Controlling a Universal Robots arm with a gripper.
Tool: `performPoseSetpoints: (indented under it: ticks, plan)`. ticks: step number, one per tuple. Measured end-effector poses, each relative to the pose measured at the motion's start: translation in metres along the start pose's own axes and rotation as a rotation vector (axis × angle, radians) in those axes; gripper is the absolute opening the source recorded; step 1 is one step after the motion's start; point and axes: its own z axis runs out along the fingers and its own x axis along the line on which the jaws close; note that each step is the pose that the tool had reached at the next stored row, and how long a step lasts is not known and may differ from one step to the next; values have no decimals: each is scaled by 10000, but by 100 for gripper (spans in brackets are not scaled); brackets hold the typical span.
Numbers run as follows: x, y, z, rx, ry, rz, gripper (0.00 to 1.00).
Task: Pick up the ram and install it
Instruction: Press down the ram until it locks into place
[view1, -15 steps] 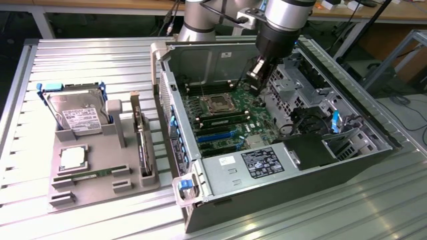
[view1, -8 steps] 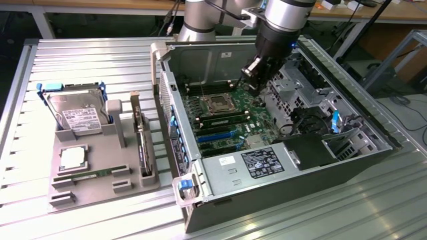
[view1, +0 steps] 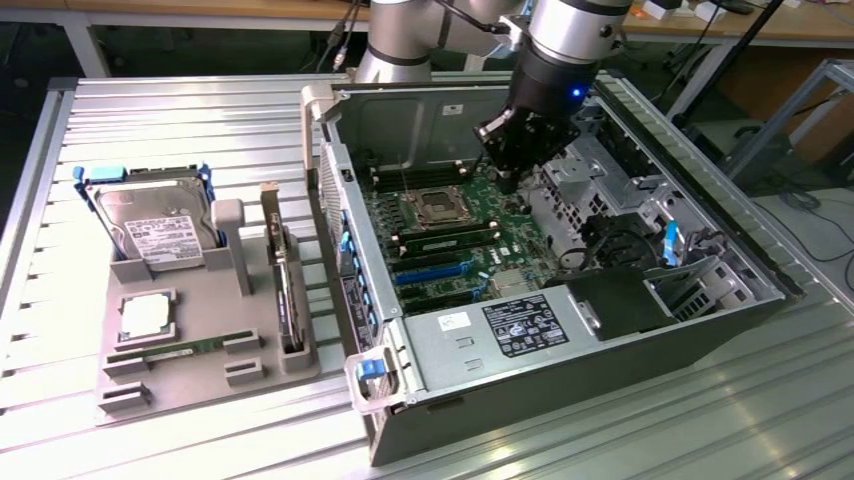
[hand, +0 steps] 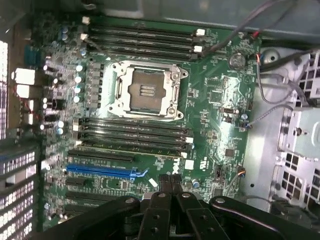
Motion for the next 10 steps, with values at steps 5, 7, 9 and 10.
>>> performPoseSetpoints:
  ticks: [5, 7, 9, 10]
  plan:
    - [0, 0, 2, -7, 26, 803, 10]
    - [0, 0, 2, -7, 26, 803, 10]
    - [0, 0, 2, -7, 26, 803, 10]
    - [0, 0, 2, -6, 26, 803, 10]
